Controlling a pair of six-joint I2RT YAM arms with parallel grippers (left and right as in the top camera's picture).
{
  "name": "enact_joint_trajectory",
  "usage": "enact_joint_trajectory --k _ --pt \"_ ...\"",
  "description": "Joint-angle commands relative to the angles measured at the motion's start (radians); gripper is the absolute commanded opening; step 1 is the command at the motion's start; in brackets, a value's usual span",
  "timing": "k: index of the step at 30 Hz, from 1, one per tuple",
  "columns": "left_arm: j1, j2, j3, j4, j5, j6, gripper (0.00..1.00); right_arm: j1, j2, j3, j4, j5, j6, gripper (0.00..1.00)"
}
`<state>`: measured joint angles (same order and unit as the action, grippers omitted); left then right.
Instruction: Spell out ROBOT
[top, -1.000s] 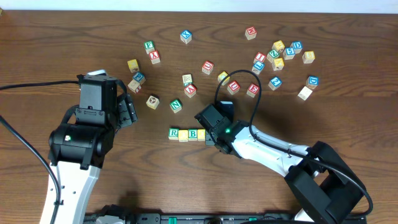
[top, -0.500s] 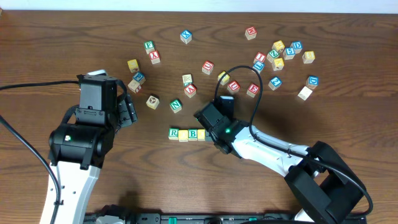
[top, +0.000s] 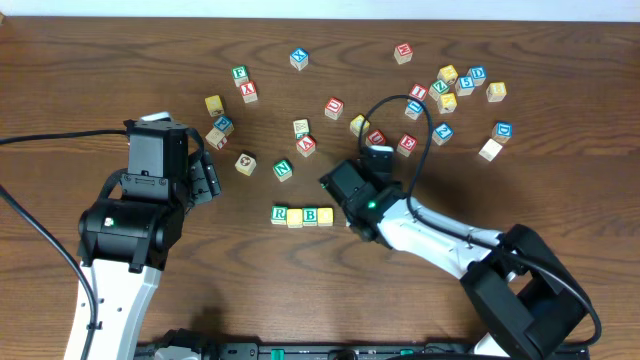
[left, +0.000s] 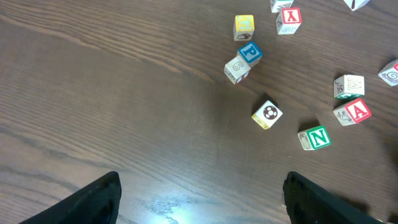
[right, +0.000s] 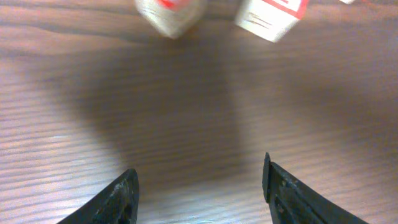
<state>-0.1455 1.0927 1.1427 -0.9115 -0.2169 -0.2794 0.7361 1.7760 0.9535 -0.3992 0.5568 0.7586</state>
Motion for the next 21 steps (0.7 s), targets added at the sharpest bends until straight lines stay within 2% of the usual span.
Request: enact_joint_trajectory --k 1,4,8,16,21 --pt "0.004 -0.002 0.02 -0.001 -0.02 0.017 0.82 -0.038 0.011 -0.006 -0.053 -0.011 0.046 0.59" --pt "0.004 -0.002 0.02 -0.001 -0.02 0.017 0.82 -0.07 0.011 -0.006 -0.119 -0.079 0.079 0.55" --pt "0.004 -0.002 0.02 -0.001 -0.02 0.017 0.82 -0.089 0.011 -0.006 -0.141 -0.224 0.069 0.34" --pt "0.004 -0.002 0.02 -0.001 -0.02 0.017 0.82 -0.058 0.011 -0.006 -0.17 -0.351 0.048 0.08" --pt "0.004 -0.002 0.02 -0.001 -0.02 0.017 0.82 -0.035 0.011 -0.006 -0.169 -0.363 0.05 0.05"
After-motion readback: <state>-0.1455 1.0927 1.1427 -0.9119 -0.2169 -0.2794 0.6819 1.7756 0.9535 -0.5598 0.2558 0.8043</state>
